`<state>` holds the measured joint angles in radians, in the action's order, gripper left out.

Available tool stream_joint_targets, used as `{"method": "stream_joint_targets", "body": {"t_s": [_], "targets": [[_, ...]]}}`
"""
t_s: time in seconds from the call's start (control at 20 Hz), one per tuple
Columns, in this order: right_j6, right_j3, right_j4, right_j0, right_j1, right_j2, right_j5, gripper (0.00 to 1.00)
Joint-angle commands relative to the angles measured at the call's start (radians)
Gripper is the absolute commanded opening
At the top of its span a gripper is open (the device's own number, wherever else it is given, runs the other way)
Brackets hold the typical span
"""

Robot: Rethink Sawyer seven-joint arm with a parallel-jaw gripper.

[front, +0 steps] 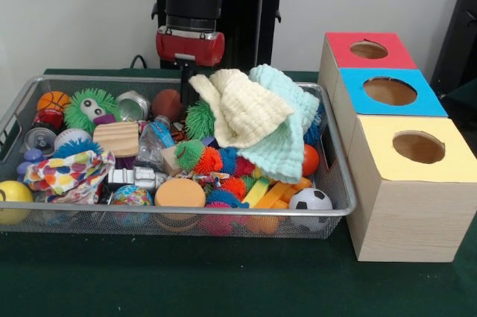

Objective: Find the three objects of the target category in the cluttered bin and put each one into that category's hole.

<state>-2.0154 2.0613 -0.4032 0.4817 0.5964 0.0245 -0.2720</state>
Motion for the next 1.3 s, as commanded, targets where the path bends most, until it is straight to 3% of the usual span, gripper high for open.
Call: {"method": "stream_joint_targets", "body": {"t_s": [0.05,0.2,0.25,0.6,1.3], "targets": [[-0.105,-0.151,0.015,-0.03,-0.055,-0.026,-0.123,0.0],[-0.087,-0.163,0.008,-0.044,-0.058,-0.01,-0.101,0.0],[-0.086,-0.164,0.006,-0.045,-0.058,-0.009,-0.089,1.0],[-0.126,-0.146,0.004,-0.017,-0.063,-0.049,-0.11,1.0],[-0.077,-0.219,0.009,-0.064,-0.093,0.04,-0.192,1.0]]}}
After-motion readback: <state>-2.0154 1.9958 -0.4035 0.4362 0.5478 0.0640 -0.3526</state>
